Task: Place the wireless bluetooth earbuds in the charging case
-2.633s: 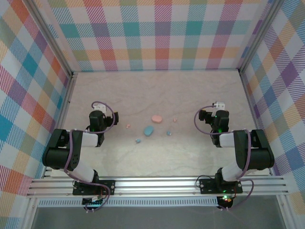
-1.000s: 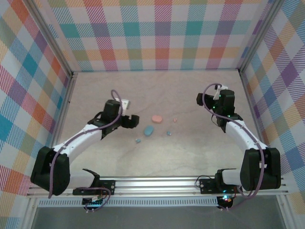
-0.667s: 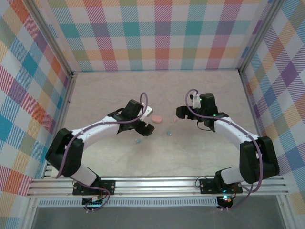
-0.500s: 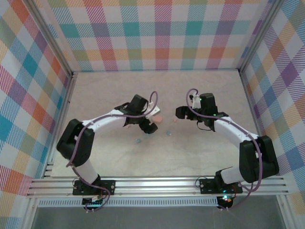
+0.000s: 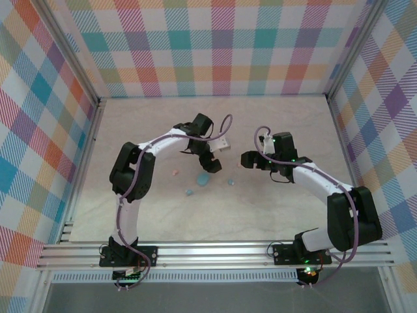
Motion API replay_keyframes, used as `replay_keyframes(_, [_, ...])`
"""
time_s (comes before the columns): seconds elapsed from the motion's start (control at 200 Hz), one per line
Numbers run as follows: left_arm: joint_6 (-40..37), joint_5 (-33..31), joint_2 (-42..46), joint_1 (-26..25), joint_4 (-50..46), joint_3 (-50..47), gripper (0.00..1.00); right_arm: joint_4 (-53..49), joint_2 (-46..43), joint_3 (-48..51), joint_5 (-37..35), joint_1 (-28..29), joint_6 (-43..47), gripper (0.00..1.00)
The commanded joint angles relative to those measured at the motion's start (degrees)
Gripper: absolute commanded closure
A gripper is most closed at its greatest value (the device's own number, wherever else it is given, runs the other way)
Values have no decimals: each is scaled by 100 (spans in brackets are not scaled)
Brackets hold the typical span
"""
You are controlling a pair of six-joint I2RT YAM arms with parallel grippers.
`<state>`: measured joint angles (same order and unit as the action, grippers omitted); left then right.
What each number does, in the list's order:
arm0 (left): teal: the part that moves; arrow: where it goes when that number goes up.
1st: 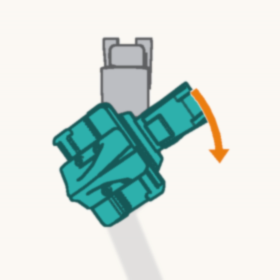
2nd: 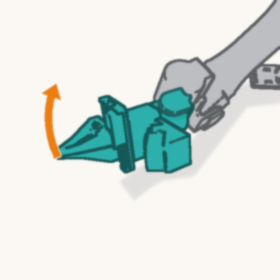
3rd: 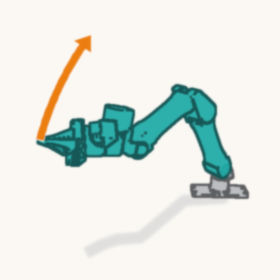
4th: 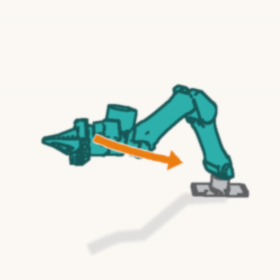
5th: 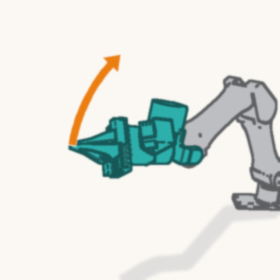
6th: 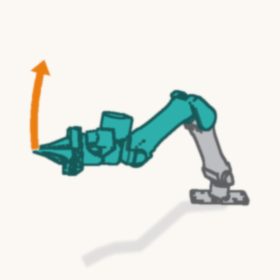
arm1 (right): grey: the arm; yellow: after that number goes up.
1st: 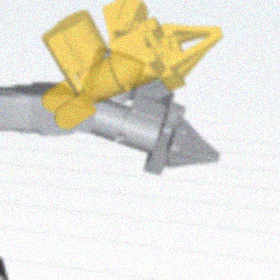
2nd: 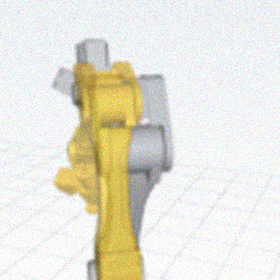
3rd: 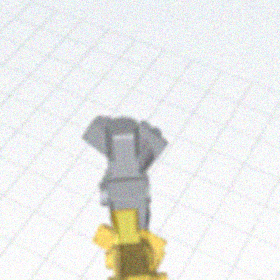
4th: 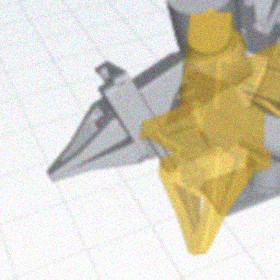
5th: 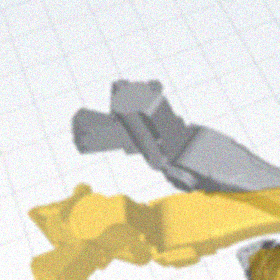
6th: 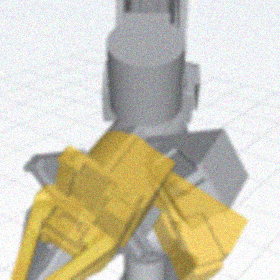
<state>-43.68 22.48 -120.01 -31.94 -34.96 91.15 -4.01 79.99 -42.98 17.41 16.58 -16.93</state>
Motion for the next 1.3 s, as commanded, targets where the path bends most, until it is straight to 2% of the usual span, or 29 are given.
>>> replay_keyframes(0.0, [-193, 60, -250, 30, -632, 408, 16, 135, -31, 50, 87, -6, 68, 16])
replay_keyframes(0.145, [-250, -87, -413, 30, -691, 536, 18, 188, 104, -6, 199, -6, -70, 16])
replay_keyframes(0.445, [-324, -262, -697, 43, -797, 718, 23, 199, 26, -118, -66, -6, -717, 12])
replay_keyframes(0.645, [-358, -329, -740, 39, -884, 752, 31, -154, 44, -414, -273, -61, -1592, 12])
replay_keyframes(0.885, [-509, -256, -748, 39, -1065, 748, 45, 16, -159, -420, -122, -297, -2889, 11])
replay_keyframes(0.995, [-501, -170, -629, 39, -947, 607, 49, -62, -98, -468, 210, -404, -3065, 11])
replay_keyframes(1.295, [-232, -81, -401, 39, -696, 382, 57, -132, -50, -490, 561, -480, -3055, 12])
